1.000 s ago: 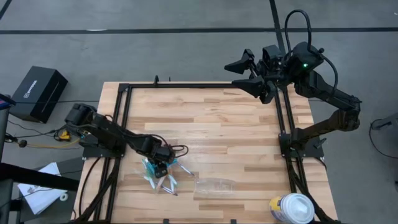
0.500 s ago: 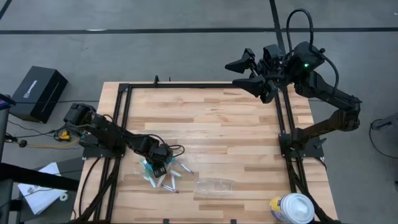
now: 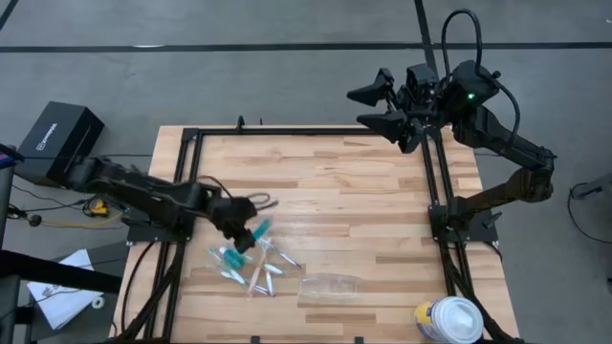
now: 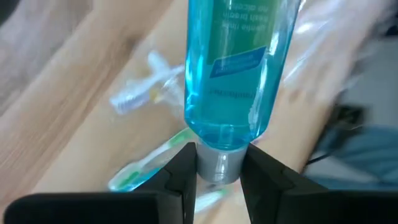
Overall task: Pick & Place toothbrushing station
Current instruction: Put the blue mouthwash into the transparent organizer
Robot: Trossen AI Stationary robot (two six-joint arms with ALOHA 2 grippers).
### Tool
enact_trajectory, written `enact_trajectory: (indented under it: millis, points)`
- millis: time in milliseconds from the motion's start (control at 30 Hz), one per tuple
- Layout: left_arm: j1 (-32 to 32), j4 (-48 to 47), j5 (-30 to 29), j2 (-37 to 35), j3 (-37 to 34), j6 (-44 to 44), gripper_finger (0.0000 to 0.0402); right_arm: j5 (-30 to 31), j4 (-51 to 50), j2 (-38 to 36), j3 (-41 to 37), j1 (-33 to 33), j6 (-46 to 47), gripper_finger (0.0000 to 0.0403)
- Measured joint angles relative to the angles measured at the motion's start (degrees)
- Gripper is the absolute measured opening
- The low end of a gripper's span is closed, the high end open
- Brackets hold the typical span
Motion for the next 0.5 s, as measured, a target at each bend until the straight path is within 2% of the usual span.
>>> enact_trajectory:
  millis: [100,267,500]
  points:
    - [2.73,1.28,0.87,-4.92,0.0,-0.49,0.0085,-0.06,-0.06,0.0,0.0,0.0,-0.88,0.0302]
    - [7.69,11.12,1.19,-12.02,0.02,-2.96,0.0085,-0.09,-0.52,0.0,0.0,0.02,-1.66,0.0301]
    - [13.34,24.21,3.63,-14.84,0.04,-9.11,0.0085,-0.04,-2.97,-0.01,0.02,0.02,-3.57,0.0301]
